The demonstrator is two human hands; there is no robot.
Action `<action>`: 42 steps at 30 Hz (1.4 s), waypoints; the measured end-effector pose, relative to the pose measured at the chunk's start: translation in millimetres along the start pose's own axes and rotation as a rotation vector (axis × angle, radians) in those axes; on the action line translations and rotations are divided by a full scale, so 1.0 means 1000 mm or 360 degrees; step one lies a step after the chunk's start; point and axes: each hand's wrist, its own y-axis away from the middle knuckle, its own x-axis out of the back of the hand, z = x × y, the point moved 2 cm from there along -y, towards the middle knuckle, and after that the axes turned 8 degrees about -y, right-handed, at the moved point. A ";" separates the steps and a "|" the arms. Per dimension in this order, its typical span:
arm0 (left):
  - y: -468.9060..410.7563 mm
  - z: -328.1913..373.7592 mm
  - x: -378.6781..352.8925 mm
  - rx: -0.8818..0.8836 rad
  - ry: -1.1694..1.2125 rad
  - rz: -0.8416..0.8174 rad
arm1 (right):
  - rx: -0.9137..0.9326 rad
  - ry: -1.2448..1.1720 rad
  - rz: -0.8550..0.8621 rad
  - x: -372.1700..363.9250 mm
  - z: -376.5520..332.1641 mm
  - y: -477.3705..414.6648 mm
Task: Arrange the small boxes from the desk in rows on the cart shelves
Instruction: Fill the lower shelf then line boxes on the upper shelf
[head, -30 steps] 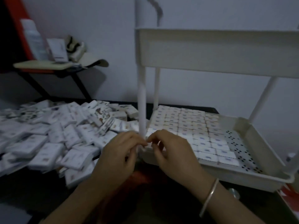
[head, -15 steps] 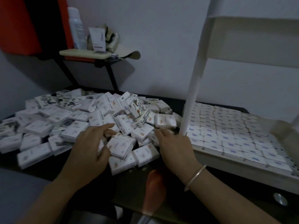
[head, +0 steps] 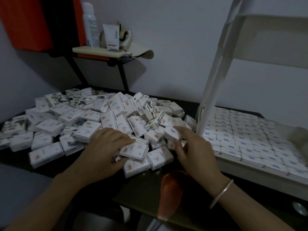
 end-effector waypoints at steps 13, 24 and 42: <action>-0.045 0.050 -0.011 -0.0103 0.0420 0.0129 | -0.0325 -0.0867 -0.0008 0.048 0.002 0.019; -0.059 0.085 -0.001 -0.0012 0.0881 0.0127 | -0.0493 -0.1306 0.0109 0.089 0.029 0.037; -0.181 0.229 0.018 0.0020 0.1537 0.0324 | -0.0952 -0.0852 0.0869 0.215 0.183 0.020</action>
